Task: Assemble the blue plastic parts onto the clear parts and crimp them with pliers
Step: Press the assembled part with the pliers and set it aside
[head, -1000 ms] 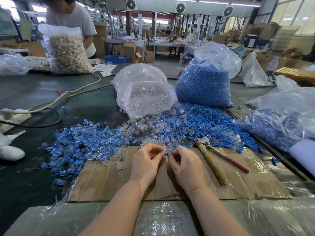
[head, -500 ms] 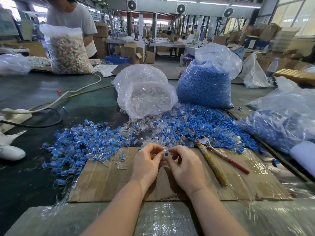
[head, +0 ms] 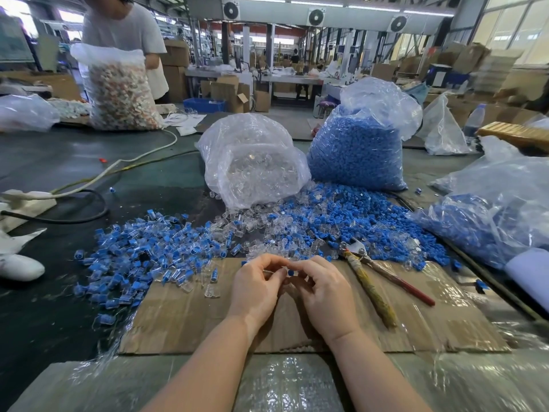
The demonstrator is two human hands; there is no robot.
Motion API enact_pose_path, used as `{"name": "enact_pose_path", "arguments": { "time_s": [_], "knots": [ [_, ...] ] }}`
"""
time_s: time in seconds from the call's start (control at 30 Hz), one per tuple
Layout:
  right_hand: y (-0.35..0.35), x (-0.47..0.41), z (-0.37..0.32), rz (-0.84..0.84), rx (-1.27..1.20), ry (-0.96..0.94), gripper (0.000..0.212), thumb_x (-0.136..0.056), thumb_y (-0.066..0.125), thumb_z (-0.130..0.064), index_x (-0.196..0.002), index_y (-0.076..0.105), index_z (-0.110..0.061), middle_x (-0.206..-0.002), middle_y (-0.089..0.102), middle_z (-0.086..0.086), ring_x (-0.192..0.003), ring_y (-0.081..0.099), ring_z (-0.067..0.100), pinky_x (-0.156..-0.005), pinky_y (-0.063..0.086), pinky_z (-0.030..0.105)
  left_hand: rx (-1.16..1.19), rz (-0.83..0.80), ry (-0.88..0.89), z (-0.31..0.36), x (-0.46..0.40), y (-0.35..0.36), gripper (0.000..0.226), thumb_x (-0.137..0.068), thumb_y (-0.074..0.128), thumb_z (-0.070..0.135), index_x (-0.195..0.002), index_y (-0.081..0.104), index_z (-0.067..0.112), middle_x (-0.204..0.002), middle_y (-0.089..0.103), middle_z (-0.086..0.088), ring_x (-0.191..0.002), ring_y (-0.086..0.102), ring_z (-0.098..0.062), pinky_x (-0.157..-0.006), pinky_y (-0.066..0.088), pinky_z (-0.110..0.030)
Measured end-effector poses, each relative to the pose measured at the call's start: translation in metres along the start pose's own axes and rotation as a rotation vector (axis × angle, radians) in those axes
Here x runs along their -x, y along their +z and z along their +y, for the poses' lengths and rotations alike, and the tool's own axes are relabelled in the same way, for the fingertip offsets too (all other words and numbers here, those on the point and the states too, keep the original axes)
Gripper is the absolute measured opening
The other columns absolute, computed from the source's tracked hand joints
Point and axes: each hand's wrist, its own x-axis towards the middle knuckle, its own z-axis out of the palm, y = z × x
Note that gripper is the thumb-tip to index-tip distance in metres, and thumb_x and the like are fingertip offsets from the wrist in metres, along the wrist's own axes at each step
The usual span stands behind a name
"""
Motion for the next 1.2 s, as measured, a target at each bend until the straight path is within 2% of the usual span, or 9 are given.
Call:
{"name": "enact_pose_path", "arguments": {
  "time_s": [0.17,0.3,0.4,0.5,0.6,0.87,1.0,1.13,1.2],
  "knots": [
    [-0.001,0.000,-0.001,-0.011,0.013,0.008,0.022,-0.077,0.073,-0.013,-0.099,0.071,-0.019,-0.089,0.063,-0.006,-0.087,0.057,0.014,-0.078,0.045,0.025,-0.046,0.004,0.019,0.001,0.000,0.000,0.023,-0.082,0.067,0.002,-0.078,0.067,0.024,-0.076,0.070,0.001,-0.068,0.065,-0.007,-0.062,0.052,-0.016],
    [-0.008,-0.002,0.001,0.101,0.106,0.052,0.023,-0.079,0.071,-0.014,-0.101,0.069,-0.014,-0.096,0.064,-0.001,-0.095,0.057,0.020,-0.085,0.043,0.035,-0.067,0.028,0.005,0.001,0.000,0.000,0.018,-0.081,0.068,0.004,-0.078,0.066,0.022,-0.076,0.069,-0.002,-0.072,0.066,-0.015,-0.070,0.056,-0.025],
    [-0.023,-0.004,0.010,0.088,0.369,0.305,0.037,-0.089,0.058,-0.033,-0.123,0.055,-0.018,-0.121,0.056,0.001,-0.113,0.048,0.019,-0.097,0.035,0.036,-0.024,0.033,-0.025,0.001,0.000,0.001,0.018,-0.083,0.065,0.001,-0.080,0.066,0.019,-0.074,0.069,-0.006,-0.068,0.067,-0.013,-0.065,0.055,-0.021],
    [-0.044,-0.006,0.028,-0.158,0.700,0.663,0.068,-0.091,0.034,-0.059,-0.144,0.025,-0.017,-0.146,0.033,0.011,-0.134,0.030,0.029,-0.109,0.023,0.051,-0.004,0.032,-0.041,0.001,0.000,0.001,0.017,-0.083,0.064,0.000,-0.082,0.066,0.017,-0.077,0.070,-0.007,-0.072,0.068,-0.016,-0.067,0.056,-0.023],
    [-0.059,-0.004,0.042,-0.319,0.683,0.865,0.083,-0.087,0.022,-0.070,-0.149,0.006,-0.017,-0.155,0.015,0.012,-0.142,0.013,0.033,-0.109,0.010,0.061,-0.044,0.035,-0.023,0.002,0.000,0.001,0.019,-0.083,0.065,0.002,-0.081,0.066,0.020,-0.078,0.070,-0.005,-0.075,0.068,-0.016,-0.071,0.056,-0.027],
    [-0.062,-0.001,0.030,-0.257,0.865,0.554,0.040,-0.099,0.028,-0.041,-0.120,0.044,-0.011,-0.122,0.045,0.011,-0.112,0.042,0.027,-0.087,0.043,0.037,0.098,0.028,-0.138,0.009,-0.004,-0.003,0.015,-0.084,0.061,-0.002,-0.084,0.066,0.012,-0.078,0.068,-0.009,-0.067,0.065,-0.015,-0.063,0.056,-0.022],
    [-0.070,-0.013,0.018,-0.289,0.723,0.433,0.039,-0.099,0.023,-0.044,-0.106,0.047,-0.013,-0.112,0.050,0.008,-0.103,0.045,0.021,-0.087,0.044,0.031,0.302,0.019,-0.284,0.014,-0.013,-0.007,0.011,-0.087,0.058,-0.003,-0.091,0.063,0.005,-0.071,0.065,-0.010,-0.058,0.060,-0.016,-0.056,0.052,-0.029],
    [-0.071,-0.028,-0.011,-0.433,0.058,0.497,0.038,-0.099,0.034,-0.040,-0.081,0.049,-0.011,-0.076,0.051,0.002,-0.063,0.042,0.013,-0.059,0.037,0.025,0.423,0.044,-0.357,0.022,-0.022,-0.005,0.010,-0.086,0.059,-0.003,-0.092,0.062,0.004,-0.062,0.066,-0.006,-0.049,0.060,-0.013,-0.044,0.047,-0.027],
    [-0.072,-0.029,-0.023,-0.494,-0.187,0.588,0.034,-0.098,0.039,-0.037,-0.078,0.045,-0.010,-0.073,0.045,0.007,-0.062,0.040,0.018,-0.059,0.035,0.030,0.471,0.069,-0.378,0.027,-0.028,-0.005,0.012,-0.084,0.059,-0.005,-0.090,0.063,0.004,-0.058,0.066,-0.004,-0.048,0.060,-0.010,-0.042,0.048,-0.024]
  ]
}}
